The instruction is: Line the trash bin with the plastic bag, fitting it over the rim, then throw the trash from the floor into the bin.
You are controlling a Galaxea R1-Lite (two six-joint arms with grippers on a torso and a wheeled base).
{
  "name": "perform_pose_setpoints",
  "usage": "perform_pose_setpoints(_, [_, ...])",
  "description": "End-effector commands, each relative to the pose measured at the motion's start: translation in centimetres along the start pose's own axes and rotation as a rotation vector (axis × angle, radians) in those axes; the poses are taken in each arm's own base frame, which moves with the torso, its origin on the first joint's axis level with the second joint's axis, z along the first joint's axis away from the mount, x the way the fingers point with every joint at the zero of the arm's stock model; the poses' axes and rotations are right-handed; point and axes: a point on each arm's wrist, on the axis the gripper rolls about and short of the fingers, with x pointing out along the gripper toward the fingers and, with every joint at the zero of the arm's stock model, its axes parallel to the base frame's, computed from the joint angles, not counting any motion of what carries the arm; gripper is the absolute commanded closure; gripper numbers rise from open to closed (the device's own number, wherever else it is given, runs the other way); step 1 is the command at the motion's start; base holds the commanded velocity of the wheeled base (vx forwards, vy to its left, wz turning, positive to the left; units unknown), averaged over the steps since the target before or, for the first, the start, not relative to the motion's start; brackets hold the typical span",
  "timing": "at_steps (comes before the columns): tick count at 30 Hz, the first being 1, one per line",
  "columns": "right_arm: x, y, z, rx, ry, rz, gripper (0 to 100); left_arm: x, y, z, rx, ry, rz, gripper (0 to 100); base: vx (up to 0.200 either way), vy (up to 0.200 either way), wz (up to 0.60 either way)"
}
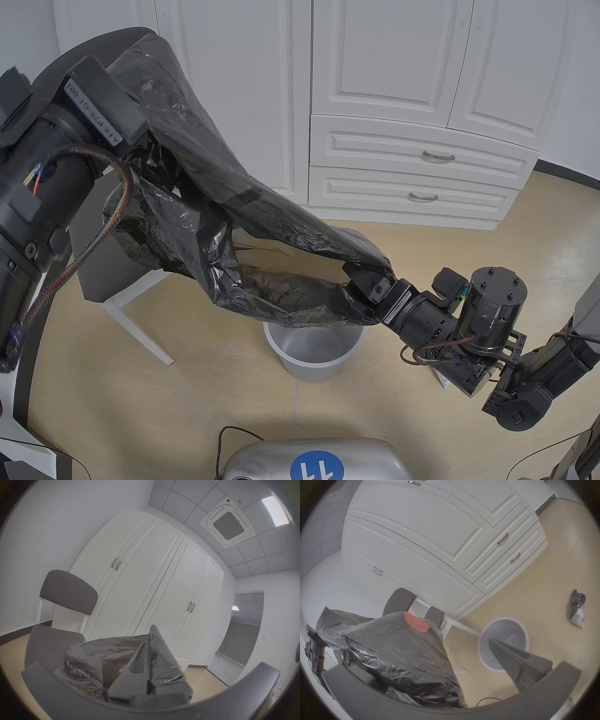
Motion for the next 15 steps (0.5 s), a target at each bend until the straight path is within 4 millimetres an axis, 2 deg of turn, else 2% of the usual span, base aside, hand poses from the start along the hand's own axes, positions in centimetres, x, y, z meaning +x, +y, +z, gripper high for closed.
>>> perform_pose_setpoints(1, [-0.1, 0.1, 0.1, -0.005, -0.001, 0.003, 0, 0.0, 0.0, -0.1, 0.0, 0.002, 0.001, 100, 0.0, 0.0, 0.0])
perform_pose_setpoints(6, [-0.1, 0.1, 0.1, -0.011, -0.01, -0.004, 0, 0.0, 0.0, -0.1, 0.002, 0.002, 0.002, 100, 0.0, 0.0, 0.0])
perform_pose_setpoints(7, [-0.1, 0.1, 0.1, -0.01, -0.012, -0.004, 100, 0.0, 0.0, -0.1, 0.001, 0.003, 0.001, 100, 0.0, 0.0, 0.0])
perform_pose_setpoints(15, [-1.1, 0.9, 1.1, -0.03, -0.035, 0.02, 100, 0.3, 0.0, -0.8, 0.016, 0.023, 0.007, 100, 0.0, 0.0, 0.0])
